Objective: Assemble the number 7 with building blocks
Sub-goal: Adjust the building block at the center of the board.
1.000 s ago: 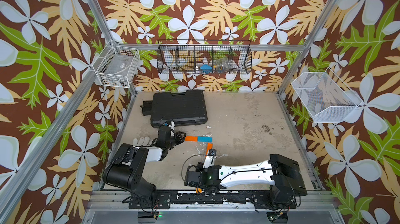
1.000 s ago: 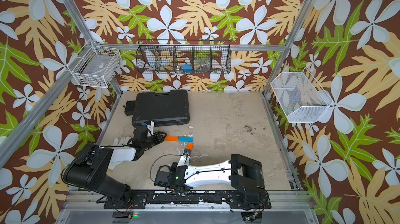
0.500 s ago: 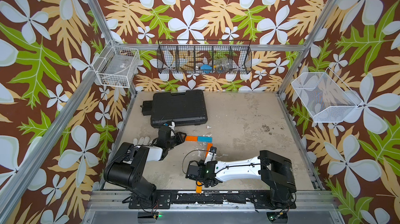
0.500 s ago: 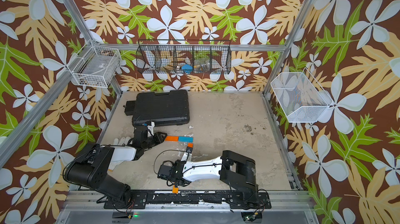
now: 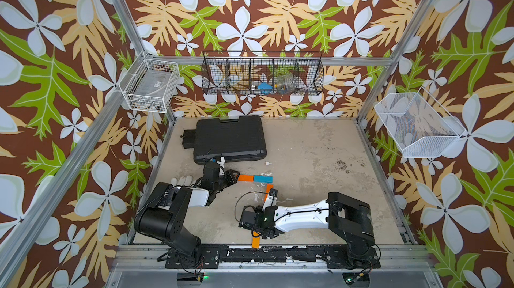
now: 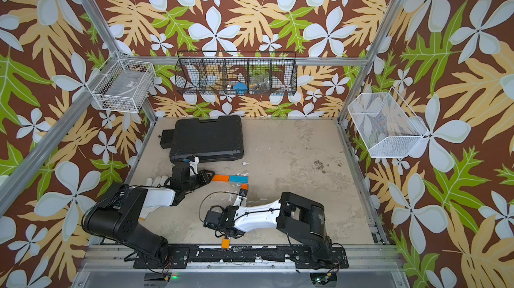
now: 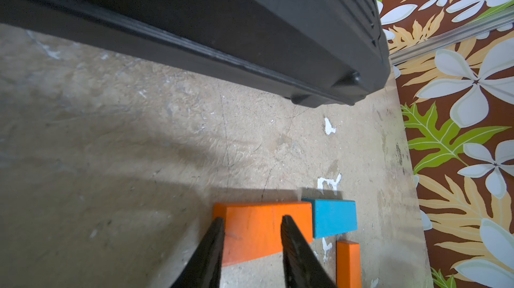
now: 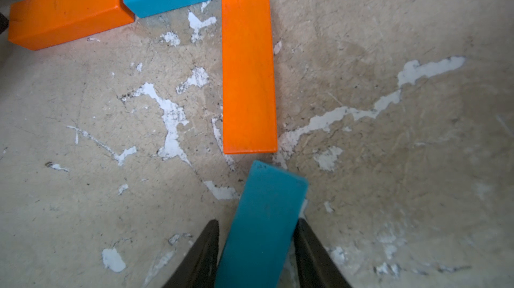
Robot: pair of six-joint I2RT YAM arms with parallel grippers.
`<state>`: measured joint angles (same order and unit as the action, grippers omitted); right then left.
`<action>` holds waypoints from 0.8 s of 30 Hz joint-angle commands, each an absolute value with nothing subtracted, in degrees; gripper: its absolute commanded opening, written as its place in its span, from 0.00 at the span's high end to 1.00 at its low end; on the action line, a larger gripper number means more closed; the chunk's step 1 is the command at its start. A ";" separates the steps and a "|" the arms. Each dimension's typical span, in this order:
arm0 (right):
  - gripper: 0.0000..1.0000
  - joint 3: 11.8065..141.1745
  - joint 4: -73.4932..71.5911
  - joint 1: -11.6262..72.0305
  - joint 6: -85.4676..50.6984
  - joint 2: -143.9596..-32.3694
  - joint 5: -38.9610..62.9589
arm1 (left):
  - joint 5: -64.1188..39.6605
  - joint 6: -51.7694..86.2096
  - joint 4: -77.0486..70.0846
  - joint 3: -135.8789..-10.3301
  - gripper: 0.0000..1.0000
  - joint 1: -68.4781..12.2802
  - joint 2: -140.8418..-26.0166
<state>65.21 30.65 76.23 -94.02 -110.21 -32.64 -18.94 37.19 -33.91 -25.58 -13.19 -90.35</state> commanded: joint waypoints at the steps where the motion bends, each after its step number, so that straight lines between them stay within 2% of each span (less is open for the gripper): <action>1: 0.57 65.20 30.88 76.25 -92.81 -110.64 -32.01 | -19.60 36.92 -35.24 -25.93 0.63 -13.02 -90.36; 8: 0.64 64.34 29.88 76.24 -92.20 -110.58 -30.67 | -19.94 37.03 -35.24 -25.93 0.63 -12.94 -90.37; 22: 0.64 64.43 30.57 75.59 -92.32 -109.80 -32.10 | -20.15 37.12 -35.32 -25.93 0.63 -12.84 -90.42; 24: 0.61 64.42 30.10 75.59 -91.71 -109.58 -31.67 | -20.21 37.09 -35.33 -25.93 0.63 -12.91 -90.36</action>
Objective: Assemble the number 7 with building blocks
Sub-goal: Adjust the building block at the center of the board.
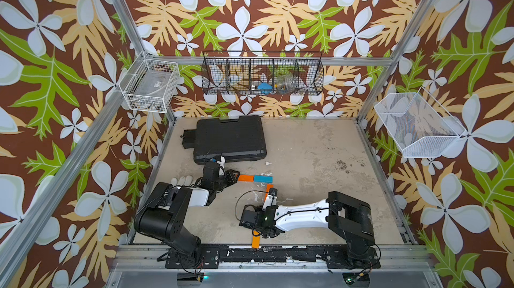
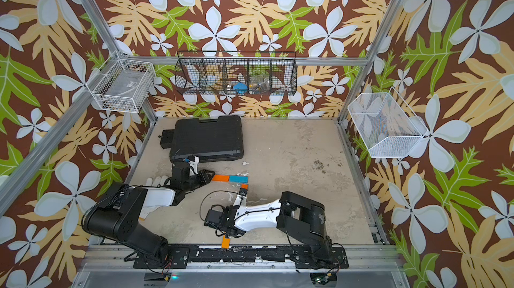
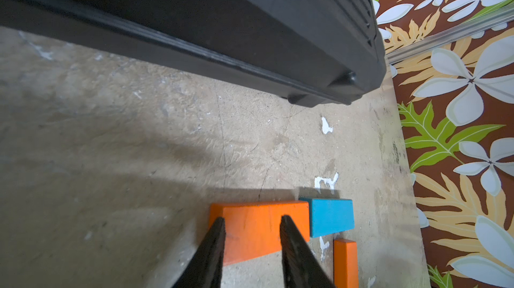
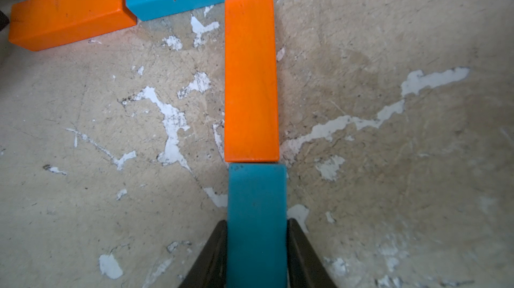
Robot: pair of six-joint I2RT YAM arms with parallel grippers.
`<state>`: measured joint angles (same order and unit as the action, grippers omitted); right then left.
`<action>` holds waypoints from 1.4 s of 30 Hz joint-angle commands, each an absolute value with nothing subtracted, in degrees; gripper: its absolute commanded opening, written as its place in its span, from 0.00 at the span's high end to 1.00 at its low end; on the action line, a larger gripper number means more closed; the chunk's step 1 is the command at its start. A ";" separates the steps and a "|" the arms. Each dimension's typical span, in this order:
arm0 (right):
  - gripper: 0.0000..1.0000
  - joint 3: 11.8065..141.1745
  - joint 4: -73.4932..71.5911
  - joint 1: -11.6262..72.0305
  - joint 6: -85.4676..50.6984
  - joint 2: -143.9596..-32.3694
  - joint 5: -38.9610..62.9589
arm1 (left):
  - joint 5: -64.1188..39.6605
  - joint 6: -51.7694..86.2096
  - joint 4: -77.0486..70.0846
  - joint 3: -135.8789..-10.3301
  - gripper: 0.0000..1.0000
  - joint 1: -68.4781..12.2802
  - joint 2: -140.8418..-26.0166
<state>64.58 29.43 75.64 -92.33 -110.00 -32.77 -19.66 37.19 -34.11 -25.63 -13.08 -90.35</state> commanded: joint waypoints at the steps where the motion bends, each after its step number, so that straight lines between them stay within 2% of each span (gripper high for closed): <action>1: 0.57 64.27 29.19 75.59 -90.70 -109.41 -31.28 | -20.21 37.11 -35.33 -25.93 0.63 -12.84 -90.35; 5: 0.47 63.12 25.67 75.67 -88.24 -108.33 -30.19 | -20.56 36.97 -35.44 -25.93 0.63 -12.88 -90.35; 11: 0.44 64.59 26.77 76.57 -86.66 -108.42 -30.90 | -20.81 36.97 -35.51 -25.93 0.63 -12.87 -90.44; 14: 0.44 68.21 31.02 79.50 -86.07 -106.92 -35.11 | -20.83 37.05 -35.62 -25.93 0.64 -12.79 -90.54; 18: 0.44 77.00 43.67 84.41 -88.54 -105.95 -45.09 | -21.26 37.05 -35.93 -25.93 0.64 -12.81 -90.87; 22: 0.44 81.01 49.59 85.52 -90.00 -107.57 -45.55 | -21.66 37.09 -36.04 -26.02 0.64 -12.82 -90.98; 27: 0.45 77.34 43.34 85.56 -89.19 -109.71 -42.63 | -21.88 37.09 -36.13 -26.10 0.64 -12.83 -91.23; 30: 0.42 77.21 45.04 84.71 -91.82 -111.64 -42.89 | -21.97 37.02 -36.13 -26.10 0.64 -12.87 -91.36; 35: 0.42 76.03 45.56 83.16 -92.63 -111.74 -44.43 | -22.40 37.09 -36.30 -26.28 0.64 -12.82 -91.67; 42: 0.44 68.34 31.35 78.90 -86.06 -110.20 -38.39 | -22.59 37.10 -36.30 -26.37 0.64 -12.75 -92.04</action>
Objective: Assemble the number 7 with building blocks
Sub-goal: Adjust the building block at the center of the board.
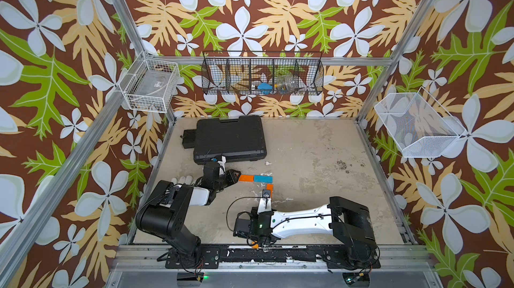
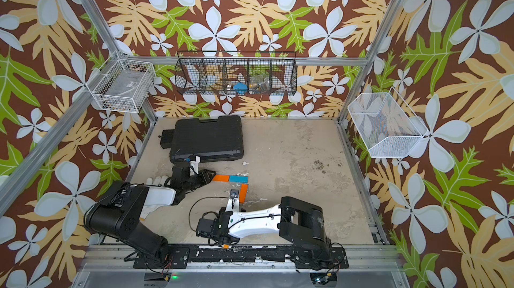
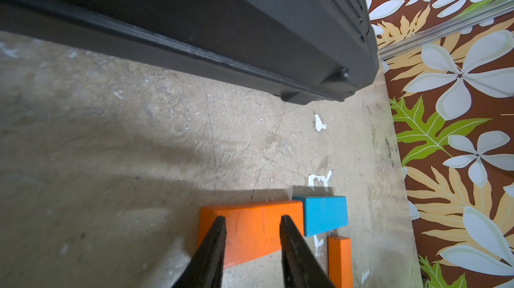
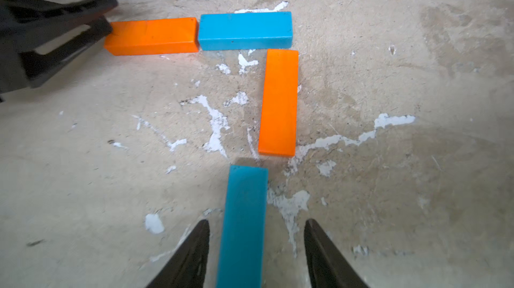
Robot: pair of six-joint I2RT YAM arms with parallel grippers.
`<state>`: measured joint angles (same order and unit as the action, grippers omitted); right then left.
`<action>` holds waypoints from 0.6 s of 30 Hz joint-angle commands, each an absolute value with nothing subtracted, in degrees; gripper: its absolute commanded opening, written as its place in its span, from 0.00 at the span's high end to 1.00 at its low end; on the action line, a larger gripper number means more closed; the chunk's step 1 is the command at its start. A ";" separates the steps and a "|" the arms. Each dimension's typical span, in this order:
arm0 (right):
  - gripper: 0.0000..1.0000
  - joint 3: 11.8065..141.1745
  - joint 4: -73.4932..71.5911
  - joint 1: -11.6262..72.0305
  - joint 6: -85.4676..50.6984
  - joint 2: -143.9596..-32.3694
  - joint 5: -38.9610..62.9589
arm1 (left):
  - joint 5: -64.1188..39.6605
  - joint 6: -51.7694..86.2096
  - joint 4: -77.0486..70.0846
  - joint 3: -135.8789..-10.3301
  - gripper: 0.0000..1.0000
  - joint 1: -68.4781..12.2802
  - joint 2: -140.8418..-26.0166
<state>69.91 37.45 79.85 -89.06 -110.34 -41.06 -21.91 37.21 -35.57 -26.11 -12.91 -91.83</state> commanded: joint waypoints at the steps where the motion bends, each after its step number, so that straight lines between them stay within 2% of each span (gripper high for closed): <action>1: 0.45 68.03 30.62 78.82 -85.90 -110.55 -38.02 | -22.59 37.20 -36.30 -26.37 0.64 -12.78 -92.02; 10: 0.45 71.89 31.03 78.75 -83.52 -115.08 -36.76 | -22.67 37.20 -36.30 -26.46 0.64 -12.82 -92.11; 18: 0.47 68.40 30.32 77.53 -85.51 -114.38 -34.44 | -22.94 37.19 -36.31 -26.50 0.64 -12.81 -92.20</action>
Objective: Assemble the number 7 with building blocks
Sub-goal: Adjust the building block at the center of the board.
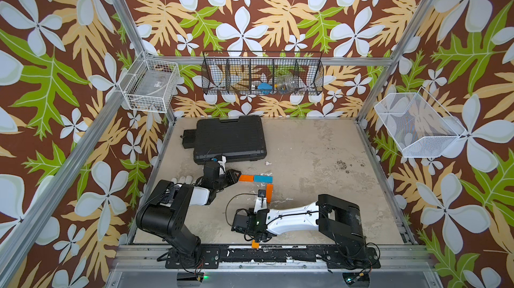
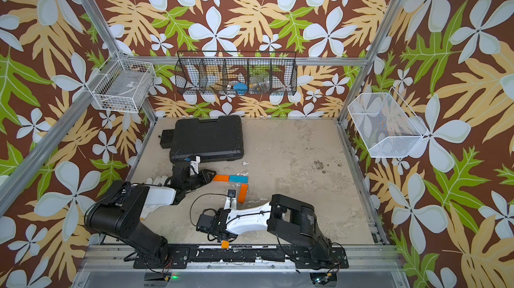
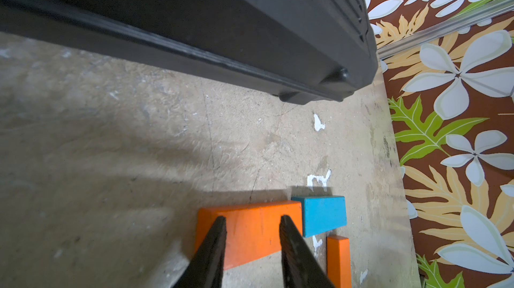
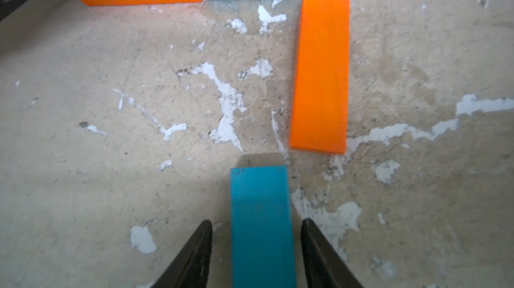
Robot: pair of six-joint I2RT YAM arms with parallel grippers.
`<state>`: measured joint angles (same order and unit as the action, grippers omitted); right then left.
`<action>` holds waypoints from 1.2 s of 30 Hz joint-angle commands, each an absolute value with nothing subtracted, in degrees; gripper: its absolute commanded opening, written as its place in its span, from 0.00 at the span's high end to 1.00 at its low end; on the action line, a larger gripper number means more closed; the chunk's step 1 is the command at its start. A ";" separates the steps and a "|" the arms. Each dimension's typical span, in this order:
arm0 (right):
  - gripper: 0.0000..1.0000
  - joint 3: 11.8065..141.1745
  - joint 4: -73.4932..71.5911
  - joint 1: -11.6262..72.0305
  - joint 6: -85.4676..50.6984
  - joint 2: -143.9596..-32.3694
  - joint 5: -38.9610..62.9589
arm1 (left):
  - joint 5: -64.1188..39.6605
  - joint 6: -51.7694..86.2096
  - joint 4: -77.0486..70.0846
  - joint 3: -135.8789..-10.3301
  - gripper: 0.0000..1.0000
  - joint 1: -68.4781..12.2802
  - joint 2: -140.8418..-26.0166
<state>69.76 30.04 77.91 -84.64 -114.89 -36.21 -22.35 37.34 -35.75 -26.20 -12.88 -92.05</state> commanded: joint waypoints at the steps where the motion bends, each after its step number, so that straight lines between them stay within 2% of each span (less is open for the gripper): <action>1: 0.47 67.55 29.82 77.45 -85.75 -113.98 -34.29 | -23.00 37.23 -36.30 -26.50 0.64 -12.80 -92.20; 11: 0.53 66.37 29.70 77.48 -87.86 -113.42 -32.31 | -23.02 37.31 -36.30 -26.54 0.64 -12.79 -92.34; 17: 0.61 65.83 30.21 77.43 -89.09 -113.29 -32.42 | -23.03 37.33 -36.32 -26.55 0.64 -12.79 -92.29; 25: 0.61 65.57 30.07 77.43 -89.65 -113.23 -32.52 | -23.11 37.27 -36.31 -26.54 0.64 -12.76 -92.35; 33: 0.40 66.61 31.38 77.48 -89.67 -113.59 -32.44 | -23.18 37.27 -36.35 -26.63 0.64 -12.76 -92.29; 34: 0.32 66.75 31.51 77.44 -89.68 -113.80 -32.35 | -23.19 37.27 -36.30 -26.63 0.64 -12.76 -92.30; 36: 0.28 67.59 32.61 77.43 -90.34 -114.54 -32.12 | -23.29 37.29 -36.30 -26.63 0.64 -12.82 -92.38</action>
<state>67.22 28.80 77.47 -88.49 -113.43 -36.88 -22.81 37.36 -35.75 -26.30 -12.86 -92.18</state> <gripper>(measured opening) 0.721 0.358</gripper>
